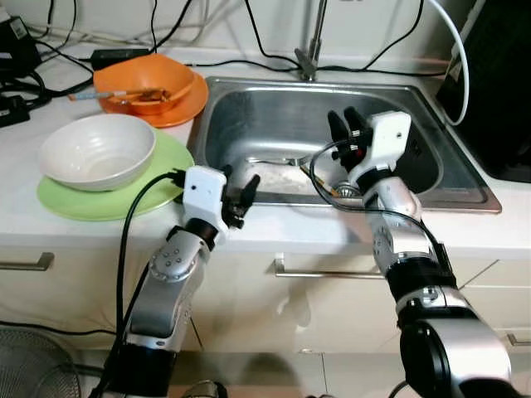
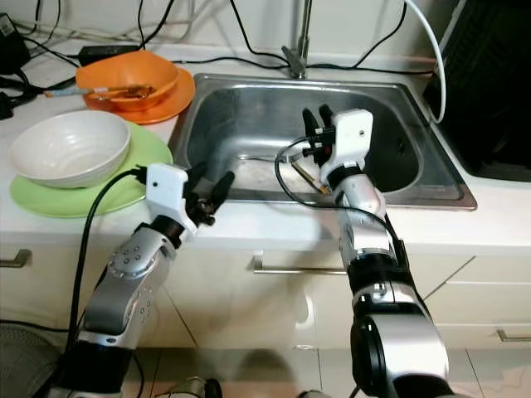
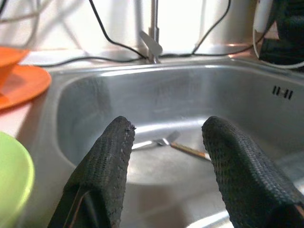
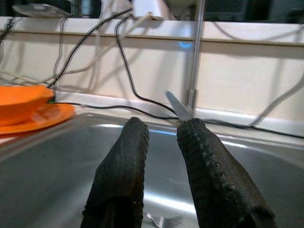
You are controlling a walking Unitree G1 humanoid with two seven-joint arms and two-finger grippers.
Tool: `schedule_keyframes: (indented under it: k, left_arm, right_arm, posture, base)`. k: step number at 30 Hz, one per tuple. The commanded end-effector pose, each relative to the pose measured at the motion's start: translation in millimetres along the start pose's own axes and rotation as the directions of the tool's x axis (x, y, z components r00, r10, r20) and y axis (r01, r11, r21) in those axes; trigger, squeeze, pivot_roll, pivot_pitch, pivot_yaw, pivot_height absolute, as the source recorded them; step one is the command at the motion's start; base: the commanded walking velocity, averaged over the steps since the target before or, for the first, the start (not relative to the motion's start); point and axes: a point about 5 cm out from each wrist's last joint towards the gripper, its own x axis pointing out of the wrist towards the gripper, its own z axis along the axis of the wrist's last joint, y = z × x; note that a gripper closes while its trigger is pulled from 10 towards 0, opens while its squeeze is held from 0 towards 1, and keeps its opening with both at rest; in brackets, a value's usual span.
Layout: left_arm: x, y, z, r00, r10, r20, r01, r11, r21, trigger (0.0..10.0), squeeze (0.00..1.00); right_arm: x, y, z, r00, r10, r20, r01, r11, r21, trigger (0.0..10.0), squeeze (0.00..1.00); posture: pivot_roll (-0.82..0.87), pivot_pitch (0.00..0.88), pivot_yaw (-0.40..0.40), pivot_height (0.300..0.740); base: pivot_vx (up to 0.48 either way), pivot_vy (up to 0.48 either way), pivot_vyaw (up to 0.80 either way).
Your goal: Kitchen organization
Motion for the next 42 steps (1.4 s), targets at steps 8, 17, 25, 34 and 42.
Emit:
schedule_keyframes:
  k: [8,17,25,34,42]
  left_arm:
    - [0.7,-3.9,-3,1.0,0.016,0.01,-0.016,1.0,-0.01,10.0,0.0]
    - [-2.7,-2.4,-3,0.997,0.067,0.047,-0.068,0.998,0.007,10.0,0.0]
    - [-1.5,6.5,22,0.978,0.119,0.169,-0.145,0.978,0.153,10.0,0.0]
    - [-4.7,46.3,111,0.889,0.196,0.414,-0.333,0.897,0.291,10.0,0.0]
    - [-34.7,110.3,121,0.827,0.466,0.315,-0.562,0.713,0.42,10.0,0.0]
  right_arm:
    - [-25.8,8.6,-2,1.0,0.003,0.01,-0.004,1.0,0.017,10.0,0.0]
    - [-40.3,22.6,-20,0.998,0.006,-0.062,-0.003,0.999,0.047,10.0,0.0]
    - [-37.2,25.3,-23,0.997,0.008,-0.079,-0.004,0.998,0.057,10.0,0.0]
    - [-35.4,29.8,-26,0.996,0.012,-0.093,-0.006,0.998,0.07,10.0,0.0]
    - [-37.2,32.4,-31,0.994,0.015,-0.111,-0.006,0.997,0.081,10.0,0.0]
  posture:
    - [-0.05,0.076,0.011,0.74]
    - [-0.04,0.078,0.003,0.74]
    - [-0.03,0.076,0.0,0.74]
    - [0.0,0.076,-0.006,0.74]
    - [0.02,0.075,-0.007,0.74]
  base:
    - [0.0,0.0,0.0]
    - [0.0,0.0,0.0]
    - [0.0,0.0,0.0]
    - [0.0,0.0,0.0]
    - [0.0,0.0,0.0]
